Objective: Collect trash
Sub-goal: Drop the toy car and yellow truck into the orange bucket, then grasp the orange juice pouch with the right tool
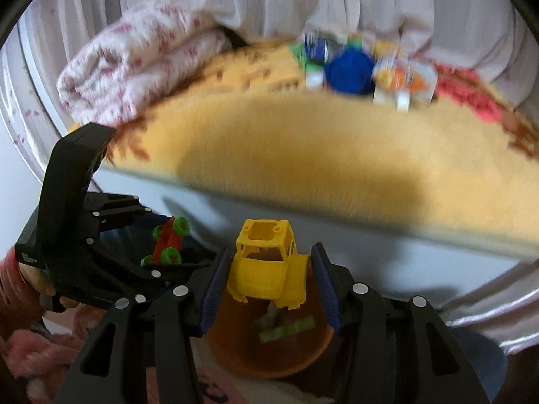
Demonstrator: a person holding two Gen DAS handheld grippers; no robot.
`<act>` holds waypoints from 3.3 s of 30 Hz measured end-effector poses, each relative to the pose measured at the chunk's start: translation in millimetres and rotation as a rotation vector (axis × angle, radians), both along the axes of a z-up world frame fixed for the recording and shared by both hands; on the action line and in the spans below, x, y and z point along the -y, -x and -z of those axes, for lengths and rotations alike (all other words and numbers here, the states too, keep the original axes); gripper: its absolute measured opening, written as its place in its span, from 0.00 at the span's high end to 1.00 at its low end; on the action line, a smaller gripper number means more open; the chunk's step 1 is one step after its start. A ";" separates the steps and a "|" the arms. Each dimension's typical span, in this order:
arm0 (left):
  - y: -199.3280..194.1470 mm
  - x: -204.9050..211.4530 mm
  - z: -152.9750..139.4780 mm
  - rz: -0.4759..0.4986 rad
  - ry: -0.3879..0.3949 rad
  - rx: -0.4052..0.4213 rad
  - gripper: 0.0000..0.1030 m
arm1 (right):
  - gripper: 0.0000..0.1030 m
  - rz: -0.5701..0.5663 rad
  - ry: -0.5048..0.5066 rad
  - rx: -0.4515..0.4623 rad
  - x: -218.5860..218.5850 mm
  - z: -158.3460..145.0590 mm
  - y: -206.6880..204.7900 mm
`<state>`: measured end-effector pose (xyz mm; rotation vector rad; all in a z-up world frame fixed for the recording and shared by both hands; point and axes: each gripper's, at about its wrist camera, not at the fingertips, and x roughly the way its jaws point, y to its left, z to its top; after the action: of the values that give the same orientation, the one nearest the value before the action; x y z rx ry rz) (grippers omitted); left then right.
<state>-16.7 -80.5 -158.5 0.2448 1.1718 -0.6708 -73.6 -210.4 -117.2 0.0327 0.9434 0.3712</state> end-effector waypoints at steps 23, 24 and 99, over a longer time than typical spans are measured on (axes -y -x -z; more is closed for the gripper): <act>-10.8 11.4 112.9 -0.109 -0.181 -0.322 0.23 | 0.29 0.094 -0.070 -0.333 13.7 96.5 -19.3; -9.8 12.5 111.2 -0.103 -0.183 -0.313 0.23 | 0.29 0.098 -0.069 -0.330 14.2 96.0 -19.0; -6.5 -18.9 -47.9 -0.229 0.069 0.161 0.13 | 0.59 0.319 -0.035 0.198 97.1 -114.5 -212.9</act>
<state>-10.3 -61.6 -110.7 0.1022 1.0024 -0.4800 139.3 -307.5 -2.7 0.1730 0.7214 0.0930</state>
